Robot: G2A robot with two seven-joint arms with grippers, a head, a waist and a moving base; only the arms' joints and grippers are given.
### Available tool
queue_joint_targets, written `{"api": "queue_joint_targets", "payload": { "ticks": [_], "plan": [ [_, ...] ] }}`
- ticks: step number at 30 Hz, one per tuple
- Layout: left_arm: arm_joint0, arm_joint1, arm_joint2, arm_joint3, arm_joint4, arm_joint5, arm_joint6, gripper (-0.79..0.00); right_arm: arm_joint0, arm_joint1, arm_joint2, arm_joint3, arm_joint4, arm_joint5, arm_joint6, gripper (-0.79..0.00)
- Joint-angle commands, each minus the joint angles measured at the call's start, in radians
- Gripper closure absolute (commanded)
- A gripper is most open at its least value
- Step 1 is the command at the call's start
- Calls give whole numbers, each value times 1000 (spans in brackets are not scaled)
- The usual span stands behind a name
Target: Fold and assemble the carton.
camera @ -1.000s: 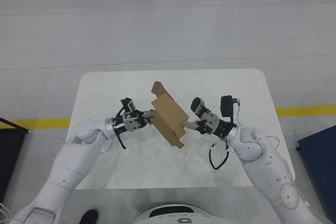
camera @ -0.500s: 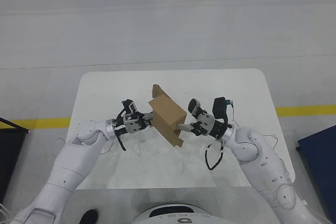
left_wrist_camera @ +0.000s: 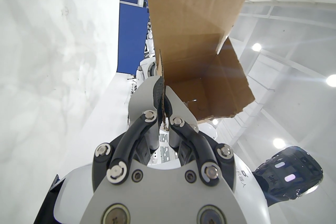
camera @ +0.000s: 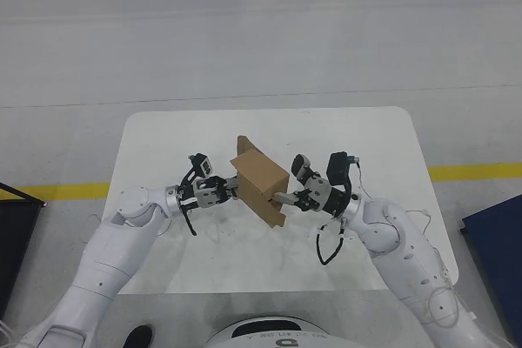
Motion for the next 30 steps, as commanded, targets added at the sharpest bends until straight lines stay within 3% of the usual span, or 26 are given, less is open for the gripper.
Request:
{"api": "queue_joint_targets", "payload": {
  "ticks": [1, 18, 30],
  "plan": [
    [3, 1, -2, -6, 4, -1, -1, 0, 3, 0, -4, 0, 5, 4, 5, -785],
    [14, -25, -42, 13, -348, 61, 43, 0, -8, 16, 60, 28, 184, -101, 28, -785],
    [-1, -36, -22, 14, -294, 53, 62, 0, 45, 8, -24, 66, 259, -85, 118, -785]
  ]
}}
